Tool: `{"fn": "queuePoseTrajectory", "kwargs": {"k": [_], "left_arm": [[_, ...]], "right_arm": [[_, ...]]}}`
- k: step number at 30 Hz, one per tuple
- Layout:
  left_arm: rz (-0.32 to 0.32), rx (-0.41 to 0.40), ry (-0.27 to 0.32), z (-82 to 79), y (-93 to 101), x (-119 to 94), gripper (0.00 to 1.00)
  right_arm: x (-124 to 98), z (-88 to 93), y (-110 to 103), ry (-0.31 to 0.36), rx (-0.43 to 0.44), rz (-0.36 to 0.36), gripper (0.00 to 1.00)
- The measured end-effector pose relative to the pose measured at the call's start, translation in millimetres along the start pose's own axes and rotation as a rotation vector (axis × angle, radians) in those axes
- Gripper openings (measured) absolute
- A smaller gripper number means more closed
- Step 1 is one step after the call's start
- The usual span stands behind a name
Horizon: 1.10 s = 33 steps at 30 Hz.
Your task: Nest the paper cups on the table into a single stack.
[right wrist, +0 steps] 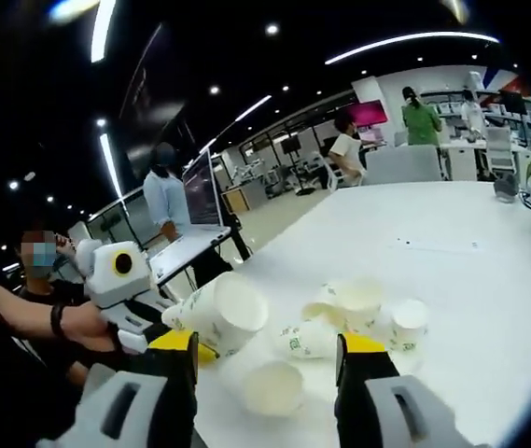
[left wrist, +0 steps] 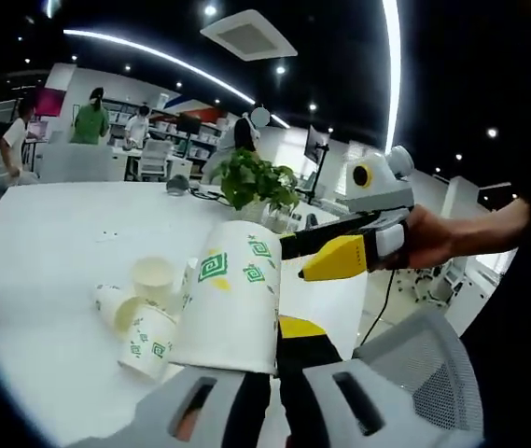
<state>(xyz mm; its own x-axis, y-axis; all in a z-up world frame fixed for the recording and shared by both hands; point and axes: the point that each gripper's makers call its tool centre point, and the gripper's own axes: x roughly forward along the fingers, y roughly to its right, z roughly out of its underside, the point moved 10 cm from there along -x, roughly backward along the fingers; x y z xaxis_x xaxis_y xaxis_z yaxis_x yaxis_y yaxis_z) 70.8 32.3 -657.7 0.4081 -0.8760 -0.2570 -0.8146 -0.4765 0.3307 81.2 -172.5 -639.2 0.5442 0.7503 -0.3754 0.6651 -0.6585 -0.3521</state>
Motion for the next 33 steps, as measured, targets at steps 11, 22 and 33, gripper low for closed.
{"fn": "queuePoseTrajectory", "kwargs": {"k": [11, 22, 33], "left_arm": [[-0.006, 0.005, -0.010, -4.2, 5.0, 2, 0.00], [-0.015, 0.033, -0.092, -3.6, 5.6, 4, 0.00], [-0.034, 0.075, -0.193, -6.1, -2.3, -6, 0.00]], "right_arm": [[-22, 18.7, 2, -0.032, -0.056, 0.111, 0.60], [-33, 33.5, 1, -0.076, -0.149, 0.164, 0.74], [-44, 46.9, 1, -0.103, -0.141, 0.199, 0.74]]}}
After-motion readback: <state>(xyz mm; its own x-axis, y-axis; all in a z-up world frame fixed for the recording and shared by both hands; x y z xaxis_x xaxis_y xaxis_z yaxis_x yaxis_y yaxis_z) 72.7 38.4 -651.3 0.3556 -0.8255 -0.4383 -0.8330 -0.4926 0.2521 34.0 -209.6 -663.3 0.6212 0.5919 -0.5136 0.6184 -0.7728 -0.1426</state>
